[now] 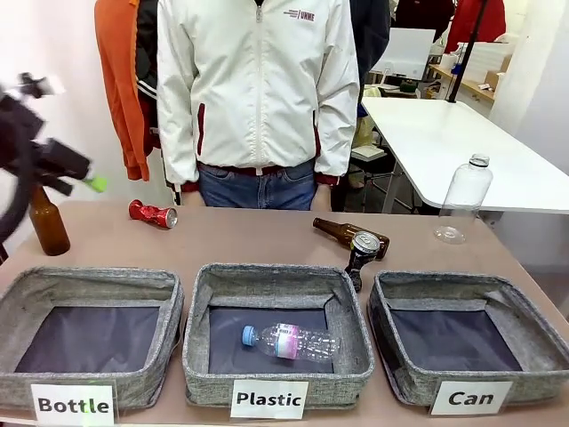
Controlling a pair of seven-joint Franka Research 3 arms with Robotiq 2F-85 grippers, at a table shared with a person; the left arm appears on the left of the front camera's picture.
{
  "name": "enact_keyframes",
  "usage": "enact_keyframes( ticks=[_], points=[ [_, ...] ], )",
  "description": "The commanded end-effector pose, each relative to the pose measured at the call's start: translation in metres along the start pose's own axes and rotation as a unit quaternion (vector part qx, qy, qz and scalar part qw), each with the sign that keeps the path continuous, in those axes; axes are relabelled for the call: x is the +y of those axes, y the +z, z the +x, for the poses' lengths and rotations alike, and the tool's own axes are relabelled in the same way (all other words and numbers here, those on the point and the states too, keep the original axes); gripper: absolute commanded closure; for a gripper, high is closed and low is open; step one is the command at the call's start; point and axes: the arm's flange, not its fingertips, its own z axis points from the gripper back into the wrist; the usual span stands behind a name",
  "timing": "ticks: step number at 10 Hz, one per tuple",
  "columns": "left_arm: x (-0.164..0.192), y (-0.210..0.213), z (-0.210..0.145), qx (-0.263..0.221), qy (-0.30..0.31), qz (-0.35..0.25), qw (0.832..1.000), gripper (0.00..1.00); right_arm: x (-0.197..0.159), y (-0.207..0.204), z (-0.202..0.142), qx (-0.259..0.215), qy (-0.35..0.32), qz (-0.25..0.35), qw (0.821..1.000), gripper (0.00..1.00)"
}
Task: Sort the can waste into the basket.
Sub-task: Pick up the can waste from the table and place it in the right Fabric basket.
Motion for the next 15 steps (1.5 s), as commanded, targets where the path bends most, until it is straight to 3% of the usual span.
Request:
enact_keyframes(
  ticks=[1, 3, 4, 5, 6, 9, 10, 12, 14, 15],
  points=[
    [0.018, -0.043, 0.039, -0.007, 0.013, 0.061, 0.998, 0.0, 0.002, 0.001, 0.003, -0.005, 0.013, 0.012, 1.0, 0.0],
    [0.025, -0.086, 0.071, 0.046, 0.015, 0.09, 0.995, 0.0, 0.002, 0.001, 0.003, -0.005, 0.013, 0.012, 1.0, 0.0],
    [0.031, -0.092, 0.079, 0.039, 0.02, 0.098, 0.994, 0.0, 0.002, 0.001, 0.003, -0.005, 0.013, 0.012, 1.0, 0.0],
    [0.031, -0.081, 0.076, 0.073, 0.037, -0.032, 0.996, 0.0, 0.002, 0.001, 0.003, -0.005, 0.013, 0.012, 1.0, 0.0],
    [0.032, -0.103, 0.063, 0.03, 0.007, 0.086, 0.996, 0.0, 0.002, 0.001, 0.003, -0.005, 0.013, 0.012, 1.0, 0.0],
    [0.032, -0.106, 0.072, 0.044, 0.015, 0.062, 0.997, 0.0, 0.002, 0.001, 0.003, -0.005, 0.013, 0.012, 1.0, 0.0],
    [0.029, -0.114, 0.062, 0.054, 0.004, 0.111, 0.992, 0.0, 0.002, 0.001, 0.003, -0.005, 0.013, 0.012, 1.0, 0.0],
    [0.038, -0.129, 0.098, 0.129, 0.021, 0.16, 0.978, 0.0, 0.002, 0.001, 0.003, -0.005, 0.013, 0.012, 1.0, 0.0],
    [0.047, -0.101, 0.08, 0.146, -0.052, 0.104, 0.982, 0.0, 0.002, 0.001, 0.003, -0.005, 0.013, 0.012, 1.0, 0.0],
    [0.053, -0.074, 0.046, 0.175, -0.148, 0.047, 0.972, 0.0, 0.002, 0.001, 0.003, -0.005, 0.013, 0.012, 1.0, 0.0]
  ],
)
